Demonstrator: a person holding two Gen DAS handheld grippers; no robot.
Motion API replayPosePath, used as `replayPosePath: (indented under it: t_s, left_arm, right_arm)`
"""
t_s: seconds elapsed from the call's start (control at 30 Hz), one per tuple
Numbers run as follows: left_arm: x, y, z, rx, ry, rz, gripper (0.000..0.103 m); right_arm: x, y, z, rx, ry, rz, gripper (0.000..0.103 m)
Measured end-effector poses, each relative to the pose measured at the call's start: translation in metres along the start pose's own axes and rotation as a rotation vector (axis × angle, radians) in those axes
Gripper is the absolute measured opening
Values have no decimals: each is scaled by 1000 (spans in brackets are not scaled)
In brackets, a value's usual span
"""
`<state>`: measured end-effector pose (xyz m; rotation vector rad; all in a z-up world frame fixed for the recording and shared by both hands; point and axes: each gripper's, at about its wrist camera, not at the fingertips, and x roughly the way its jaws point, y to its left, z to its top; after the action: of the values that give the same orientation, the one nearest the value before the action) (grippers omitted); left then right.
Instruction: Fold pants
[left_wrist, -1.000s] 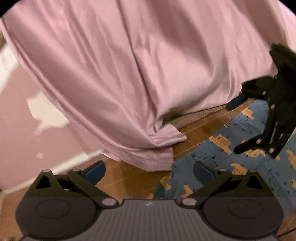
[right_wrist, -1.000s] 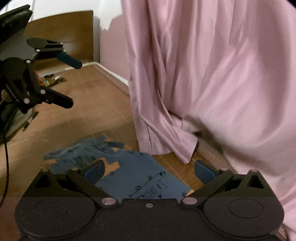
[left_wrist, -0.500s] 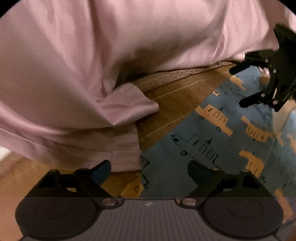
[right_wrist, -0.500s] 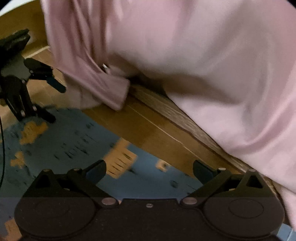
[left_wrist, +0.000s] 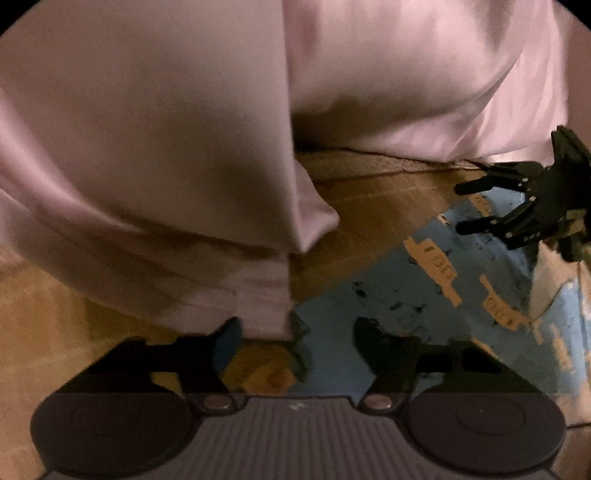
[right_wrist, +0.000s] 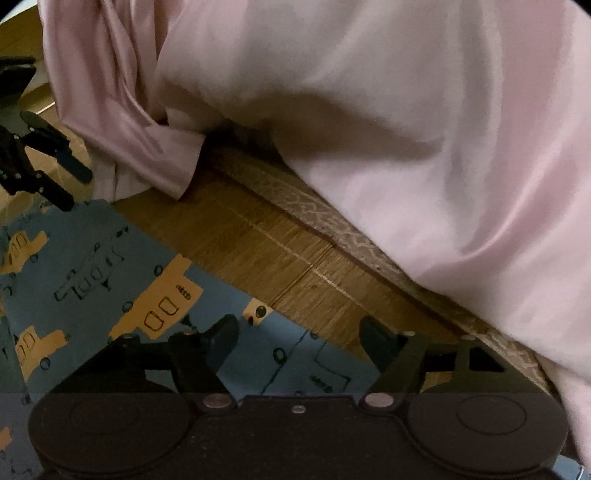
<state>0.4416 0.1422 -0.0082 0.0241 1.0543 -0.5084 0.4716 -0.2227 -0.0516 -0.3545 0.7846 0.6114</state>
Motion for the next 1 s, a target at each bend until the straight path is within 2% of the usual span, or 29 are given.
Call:
replayPosePath:
  t_s: [0.07, 0.2, 0.23, 0.33, 0.37, 0.43, 0.5, 0.53, 0.57, 0.7, 0.77, 0.87, 1.0]
  left_arm:
    - [6, 3, -1, -42, 42, -31, 46]
    - [13, 5, -6, -68, 44, -4, 22]
    - [12, 4, -6, -68, 37, 1, 15]
    - [16, -6, -5, -45, 42, 52, 5]
    - [18, -10, -6, -32, 45, 73, 4]
    - [19, -19, -8, -24, 36, 113, 2]
    - [20, -25, -10, -28, 16, 154, 2]
    - [20, -27, -11, -29, -2, 178, 2]
    - [19, -30, -14, -36, -26, 198, 2]
    - [13, -35, -22, -94, -123, 248, 2]
    - [8, -38, -21, -93, -174, 300, 2]
    - [1, -41, -11, -51, -227, 369, 2]
    - [4, -35, 5, -66, -257, 407, 2]
  right_arm:
    - [0, 3, -2, -24, 8, -1, 73]
    - [2, 0, -2, -4, 9, -23, 72]
    - [3, 0, -2, -3, 10, -20, 67]
    - [2, 5, -2, -27, 4, 6, 47]
    - [1, 7, -3, -29, 2, 15, 40]
    - [0, 9, -4, -20, -3, 19, 34]
    - [-2, 12, -7, 4, -13, 5, 20]
    - [-3, 15, -9, 20, -23, -25, 6]
    - [-5, 19, -12, 35, -34, -57, 4]
    - [-5, 51, -20, -49, -82, -207, 2]
    - [-4, 60, -15, -100, -116, -278, 2]
    - [-3, 61, 4, -124, -174, -342, 2]
    - [10, 52, 35, -140, -221, -409, 2]
